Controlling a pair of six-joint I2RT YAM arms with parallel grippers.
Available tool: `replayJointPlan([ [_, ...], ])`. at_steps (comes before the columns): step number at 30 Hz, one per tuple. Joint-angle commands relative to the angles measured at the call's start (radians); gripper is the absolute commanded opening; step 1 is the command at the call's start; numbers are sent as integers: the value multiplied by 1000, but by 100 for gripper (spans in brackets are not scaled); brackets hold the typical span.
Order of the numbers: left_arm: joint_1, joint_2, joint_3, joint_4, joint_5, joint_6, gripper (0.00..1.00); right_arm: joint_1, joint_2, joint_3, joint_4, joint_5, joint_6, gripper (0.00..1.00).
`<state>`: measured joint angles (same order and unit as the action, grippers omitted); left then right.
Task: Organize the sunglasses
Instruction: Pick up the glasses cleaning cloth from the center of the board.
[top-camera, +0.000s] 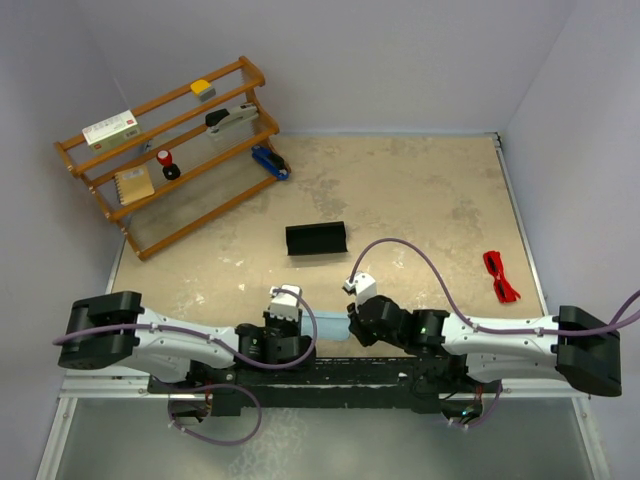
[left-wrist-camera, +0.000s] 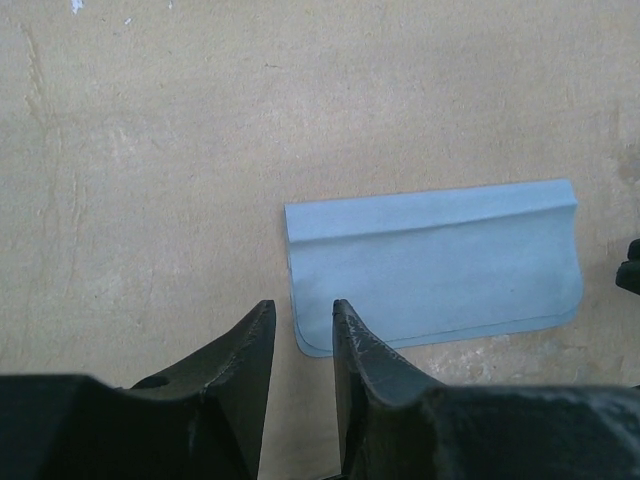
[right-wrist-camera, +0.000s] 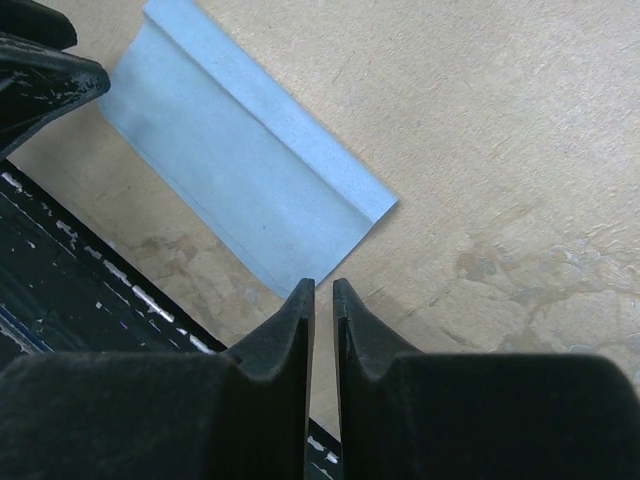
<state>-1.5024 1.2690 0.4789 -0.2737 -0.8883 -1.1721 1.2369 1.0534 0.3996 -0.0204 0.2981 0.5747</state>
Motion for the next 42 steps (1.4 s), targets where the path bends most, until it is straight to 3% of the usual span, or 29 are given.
replayJointPlan([
  [1,-9,37,46,0,15,-32,28,3,-19,-8,20,30,10,16],
  [27,-10,115,47,26,50,-45,33,3,-34,-32,21,24,19,16],
  [42,-10,112,22,64,79,-47,30,3,-31,-32,19,27,25,16],
])
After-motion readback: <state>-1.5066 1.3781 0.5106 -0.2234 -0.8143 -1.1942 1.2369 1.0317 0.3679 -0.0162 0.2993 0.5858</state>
